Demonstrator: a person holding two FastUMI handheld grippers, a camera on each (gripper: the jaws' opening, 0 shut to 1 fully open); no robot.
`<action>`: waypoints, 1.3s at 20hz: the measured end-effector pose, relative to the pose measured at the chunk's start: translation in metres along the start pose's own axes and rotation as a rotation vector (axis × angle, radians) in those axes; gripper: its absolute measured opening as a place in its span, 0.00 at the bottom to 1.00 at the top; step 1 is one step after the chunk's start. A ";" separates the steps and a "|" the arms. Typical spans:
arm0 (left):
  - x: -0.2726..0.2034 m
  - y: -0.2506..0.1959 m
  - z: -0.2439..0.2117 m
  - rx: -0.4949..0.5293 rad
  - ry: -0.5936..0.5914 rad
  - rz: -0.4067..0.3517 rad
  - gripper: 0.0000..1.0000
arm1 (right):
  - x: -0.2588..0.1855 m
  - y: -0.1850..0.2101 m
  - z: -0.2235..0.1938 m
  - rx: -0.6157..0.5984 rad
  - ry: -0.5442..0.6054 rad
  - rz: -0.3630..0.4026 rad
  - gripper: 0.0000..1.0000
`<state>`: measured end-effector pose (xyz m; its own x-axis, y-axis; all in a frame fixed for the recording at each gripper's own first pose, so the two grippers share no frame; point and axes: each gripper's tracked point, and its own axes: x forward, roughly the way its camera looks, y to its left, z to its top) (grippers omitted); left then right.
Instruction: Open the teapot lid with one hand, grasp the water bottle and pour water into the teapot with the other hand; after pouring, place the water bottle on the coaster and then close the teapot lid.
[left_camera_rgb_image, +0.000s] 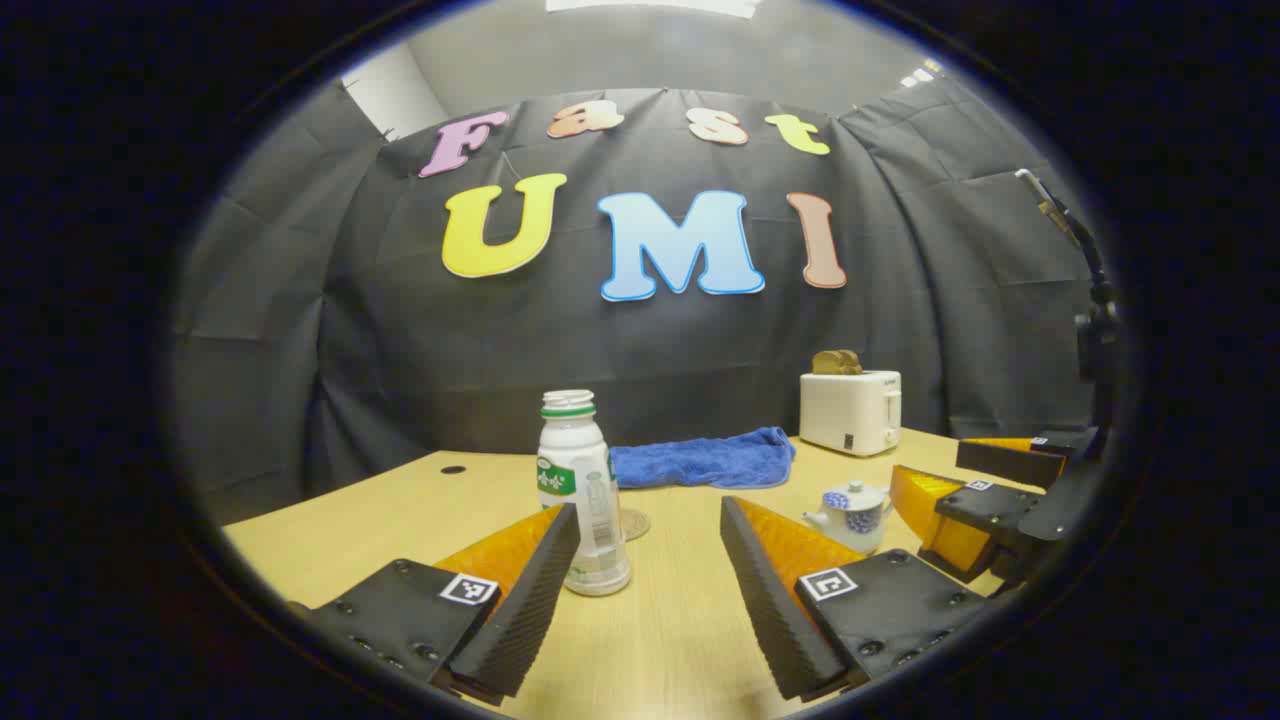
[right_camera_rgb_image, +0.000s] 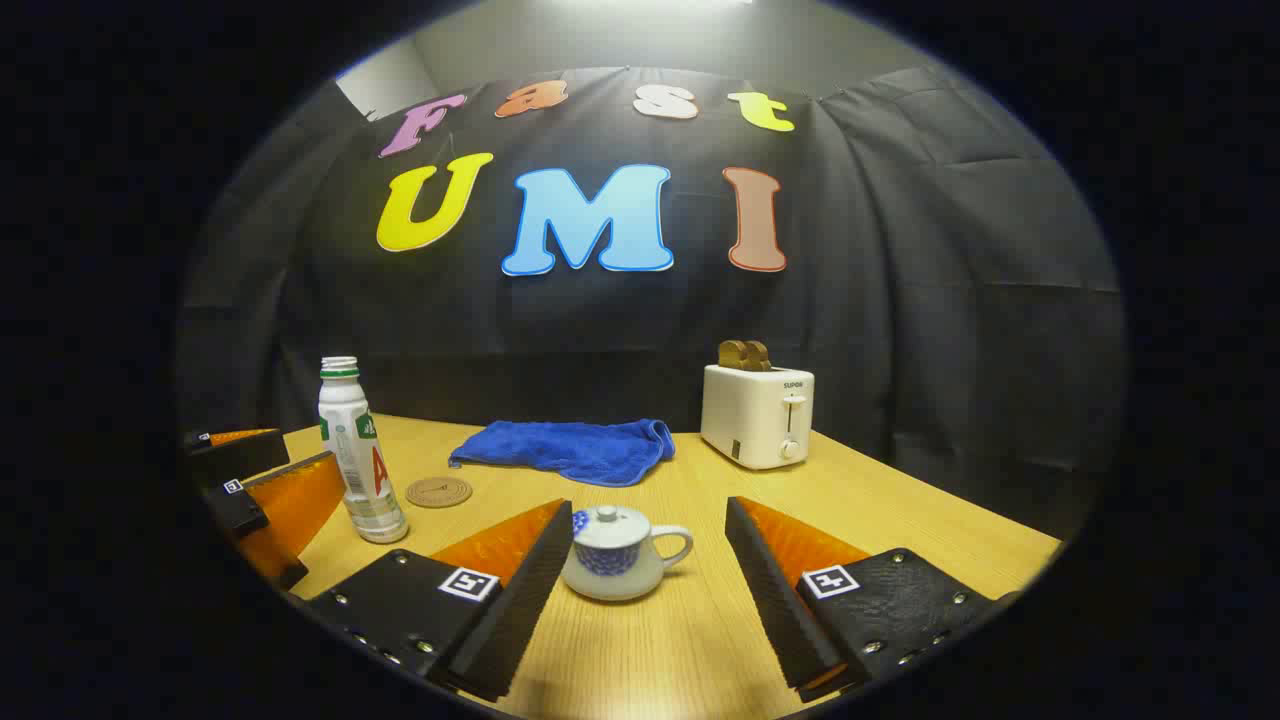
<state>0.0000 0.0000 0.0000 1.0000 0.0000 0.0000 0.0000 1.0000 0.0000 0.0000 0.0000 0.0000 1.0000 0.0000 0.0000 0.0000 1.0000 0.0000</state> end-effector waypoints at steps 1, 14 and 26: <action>0.003 0.002 0.006 -0.006 -0.005 -0.001 1.00 | 0.006 0.003 0.003 -0.006 0.002 0.004 0.93; 0.010 0.025 0.013 -0.031 0.011 0.016 0.94 | 0.049 0.031 -0.012 -0.030 0.117 0.079 0.62; 0.020 0.030 -0.001 -0.034 0.045 0.005 0.94 | 0.069 0.031 -0.028 0.008 0.176 0.079 0.29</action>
<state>0.0196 0.0304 -0.0012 0.9990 0.0046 -0.0455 -0.0061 0.9994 -0.0339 0.0687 0.0307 -0.0282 0.9815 0.0793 -0.1743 -0.0779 0.9969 0.0150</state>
